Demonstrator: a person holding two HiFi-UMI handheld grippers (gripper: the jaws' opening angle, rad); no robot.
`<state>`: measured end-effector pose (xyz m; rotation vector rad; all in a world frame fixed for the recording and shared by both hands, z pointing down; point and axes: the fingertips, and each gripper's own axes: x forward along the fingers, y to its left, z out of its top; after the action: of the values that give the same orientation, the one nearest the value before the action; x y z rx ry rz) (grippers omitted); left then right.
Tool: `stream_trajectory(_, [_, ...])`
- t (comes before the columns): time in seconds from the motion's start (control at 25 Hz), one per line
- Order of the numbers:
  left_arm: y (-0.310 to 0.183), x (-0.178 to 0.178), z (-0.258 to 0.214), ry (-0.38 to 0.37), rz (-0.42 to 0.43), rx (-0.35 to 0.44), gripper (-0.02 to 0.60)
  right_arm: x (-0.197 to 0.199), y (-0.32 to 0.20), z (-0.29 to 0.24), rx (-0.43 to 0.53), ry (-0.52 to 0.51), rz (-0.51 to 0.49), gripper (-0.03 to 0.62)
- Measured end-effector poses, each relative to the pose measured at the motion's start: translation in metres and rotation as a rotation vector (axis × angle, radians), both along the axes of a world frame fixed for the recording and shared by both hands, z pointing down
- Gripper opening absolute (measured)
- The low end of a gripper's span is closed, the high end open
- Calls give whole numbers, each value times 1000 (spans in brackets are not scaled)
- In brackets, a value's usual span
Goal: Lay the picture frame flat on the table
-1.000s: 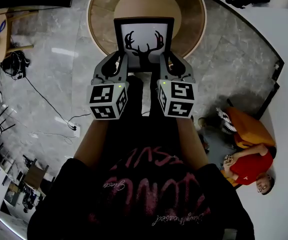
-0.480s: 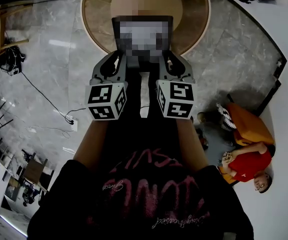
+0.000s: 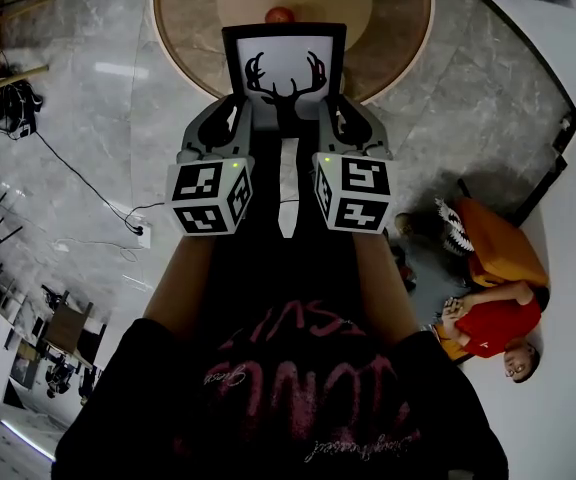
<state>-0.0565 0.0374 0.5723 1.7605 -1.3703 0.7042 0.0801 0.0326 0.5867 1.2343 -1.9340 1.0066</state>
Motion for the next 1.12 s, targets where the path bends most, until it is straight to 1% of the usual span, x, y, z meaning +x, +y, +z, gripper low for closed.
stream_trajectory(0.24, [12,1,20,0,-13,-33,72,1,11,21,-31,3,-9,81])
stream_trajectory(0.48, [19,-1,40,-2,-9,-64,72,-1,18,40,-64,6,-16,81])
stream_trajectory(0.68, [18,-1,54,0,-28,-80,72,-1,17,55,-81,9,-10,81])
stream_trajectory(0.92, [29,1,77,0,-52,-113,72,1,26,77,-119,26,-23,81])
stream_trajectory(1.12, [32,3,94,3,-53,-138,71,4,30,95,-151,36,-20,80])
